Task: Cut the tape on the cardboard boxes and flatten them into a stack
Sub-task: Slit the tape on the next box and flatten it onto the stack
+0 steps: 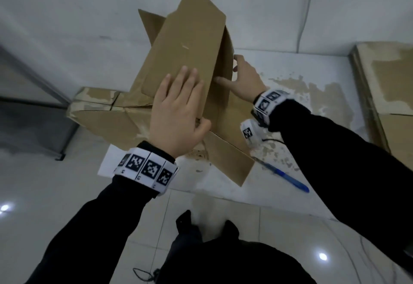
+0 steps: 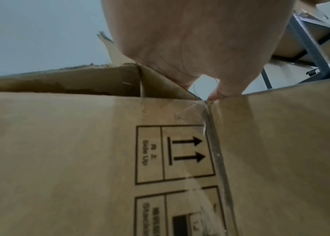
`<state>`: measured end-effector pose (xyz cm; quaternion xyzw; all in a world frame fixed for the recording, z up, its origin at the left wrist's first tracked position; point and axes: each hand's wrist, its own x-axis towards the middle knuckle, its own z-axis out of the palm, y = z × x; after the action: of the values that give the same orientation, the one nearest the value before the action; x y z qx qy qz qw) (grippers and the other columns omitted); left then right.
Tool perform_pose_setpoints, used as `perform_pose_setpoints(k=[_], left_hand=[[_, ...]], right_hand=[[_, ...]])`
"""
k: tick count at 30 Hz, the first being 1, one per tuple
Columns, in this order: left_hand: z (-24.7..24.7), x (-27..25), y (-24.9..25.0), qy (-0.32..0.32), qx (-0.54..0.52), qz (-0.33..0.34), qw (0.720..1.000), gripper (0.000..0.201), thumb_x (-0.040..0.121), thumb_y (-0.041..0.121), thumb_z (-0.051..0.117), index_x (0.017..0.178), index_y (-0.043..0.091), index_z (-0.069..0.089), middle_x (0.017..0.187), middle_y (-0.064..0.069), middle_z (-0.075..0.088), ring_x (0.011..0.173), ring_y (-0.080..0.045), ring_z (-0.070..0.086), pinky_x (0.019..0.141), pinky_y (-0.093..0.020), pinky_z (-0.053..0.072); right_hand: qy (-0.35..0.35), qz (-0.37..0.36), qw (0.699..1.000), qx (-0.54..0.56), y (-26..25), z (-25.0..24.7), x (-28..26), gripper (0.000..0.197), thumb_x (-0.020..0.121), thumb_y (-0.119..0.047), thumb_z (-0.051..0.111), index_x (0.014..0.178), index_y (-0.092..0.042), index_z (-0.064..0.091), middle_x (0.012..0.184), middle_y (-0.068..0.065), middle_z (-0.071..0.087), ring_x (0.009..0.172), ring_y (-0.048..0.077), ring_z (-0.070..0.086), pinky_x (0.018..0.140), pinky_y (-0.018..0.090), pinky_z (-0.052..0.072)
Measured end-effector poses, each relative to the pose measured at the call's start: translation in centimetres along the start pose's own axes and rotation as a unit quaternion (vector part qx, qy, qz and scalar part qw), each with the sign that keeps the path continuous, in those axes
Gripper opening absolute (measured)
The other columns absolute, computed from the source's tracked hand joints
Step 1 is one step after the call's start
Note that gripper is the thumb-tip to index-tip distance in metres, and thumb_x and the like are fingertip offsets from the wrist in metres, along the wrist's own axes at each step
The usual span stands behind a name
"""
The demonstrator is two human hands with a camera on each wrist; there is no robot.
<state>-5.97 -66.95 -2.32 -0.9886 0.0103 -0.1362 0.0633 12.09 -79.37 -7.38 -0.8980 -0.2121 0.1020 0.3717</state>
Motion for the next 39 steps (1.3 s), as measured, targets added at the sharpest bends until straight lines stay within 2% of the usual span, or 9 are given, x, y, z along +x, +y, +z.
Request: perform_pose_setpoints(k=[5,8,16,21,23,27,30,35,39], left_hand=[[-0.5,-1.8,-0.8,0.019,0.006,-0.014,1.000,0.066,0.076,0.037,0.047,0.133,0.006,0.053,0.147,-0.010,0.043,0.140,-0.026,0.032,0.115,-0.046,0.020],[-0.5,-3.4,-1.3,0.041,0.001,0.002,0.999,0.065,0.073,0.036,0.051,0.131,0.006,0.055,0.147,-0.010,0.043,0.140,-0.026,0.033,0.115,-0.045,0.021],[1.1,-0.5,-0.3,0.066,0.005,0.009,0.998,0.063,0.076,0.035,0.049,0.131,0.006,0.055,0.144,-0.011,0.047,0.139,-0.027,0.035,0.115,-0.046,0.021],[5.0,6.7,-0.4,0.025,0.001,0.030,0.999,0.061,0.091,0.043,0.034,0.136,0.004,0.049,0.148,-0.015,0.040,0.141,-0.031,0.029,0.116,-0.048,0.014],[7.0,9.1,-0.9,-0.043,-0.011,0.040,0.998,0.075,0.094,0.059,0.016,0.143,0.008,0.040,0.154,-0.014,0.028,0.145,-0.030,0.017,0.118,-0.047,0.005],[12.5,11.3,-2.4,-0.217,0.037,0.112,0.969,0.113,0.068,0.092,0.001,0.152,0.018,0.017,0.160,-0.008,-0.002,0.147,-0.022,-0.009,0.119,-0.044,-0.007],[16.4,10.7,-3.2,-0.279,0.077,0.152,0.945,0.123,0.057,0.097,0.009,0.154,0.021,0.004,0.159,-0.008,-0.014,0.146,-0.024,-0.016,0.118,-0.043,-0.012],[19.8,8.6,-3.0,-0.287,0.022,0.141,0.947,0.095,0.082,0.078,0.031,0.153,0.021,0.006,0.158,-0.010,-0.017,0.145,-0.026,-0.020,0.115,-0.046,-0.016],[20.9,5.2,-3.5,-0.346,-0.101,0.125,0.925,0.094,0.089,0.061,0.042,0.151,0.015,-0.012,0.154,-0.013,-0.029,0.142,-0.028,-0.028,0.116,-0.049,-0.012]], right_hand=[[0.026,0.039,0.999,-0.008,2.8,-1.6,4.8,0.041,0.080,-0.022,0.044,0.116,-0.005,0.054,0.103,0.027,0.065,0.087,0.043,0.065,0.076,0.053,0.055],[0.041,0.062,0.997,0.004,5.8,-4.2,6.2,0.017,0.085,-0.011,0.048,0.100,-0.005,0.053,0.104,0.030,0.064,0.093,0.042,0.065,0.084,0.054,0.052],[0.042,0.069,0.967,0.240,5.5,-3.0,1.5,0.080,0.095,-0.034,0.053,0.151,-0.024,-0.003,0.152,0.002,0.030,0.129,0.015,0.042,0.108,0.041,0.038],[-0.057,0.075,0.912,0.399,5.4,-0.1,-6.6,0.073,0.079,-0.078,0.038,0.141,-0.039,0.036,0.151,-0.010,0.033,0.135,0.006,0.034,0.112,0.046,0.030],[-0.058,0.076,0.902,0.422,5.1,1.8,-9.2,0.060,0.081,-0.070,0.046,0.130,-0.035,0.049,0.144,-0.004,0.044,0.130,0.009,0.044,0.109,0.040,0.037],[0.071,0.133,0.938,0.313,4.9,6.9,-10.2,0.034,0.096,-0.014,0.053,0.130,-0.010,0.051,0.123,0.005,0.061,0.108,0.014,0.059,0.097,0.038,0.049],[0.135,0.222,0.922,0.288,5.9,8.9,-8.6,0.035,0.096,-0.015,0.050,0.130,-0.008,0.050,0.126,0.008,0.059,0.115,0.022,0.056,0.100,0.038,0.045],[0.116,0.316,0.930,0.144,7.8,10.6,-6.8,0.053,0.095,-0.015,0.052,0.143,-0.005,0.033,0.138,0.015,0.047,0.127,0.030,0.045,0.100,0.030,0.035],[0.077,0.269,0.956,-0.087,6.6,12.9,-6.3,0.070,0.091,-0.014,0.049,0.150,-0.008,0.013,0.156,0.014,0.015,0.143,0.031,0.016,0.116,0.042,0.019]])
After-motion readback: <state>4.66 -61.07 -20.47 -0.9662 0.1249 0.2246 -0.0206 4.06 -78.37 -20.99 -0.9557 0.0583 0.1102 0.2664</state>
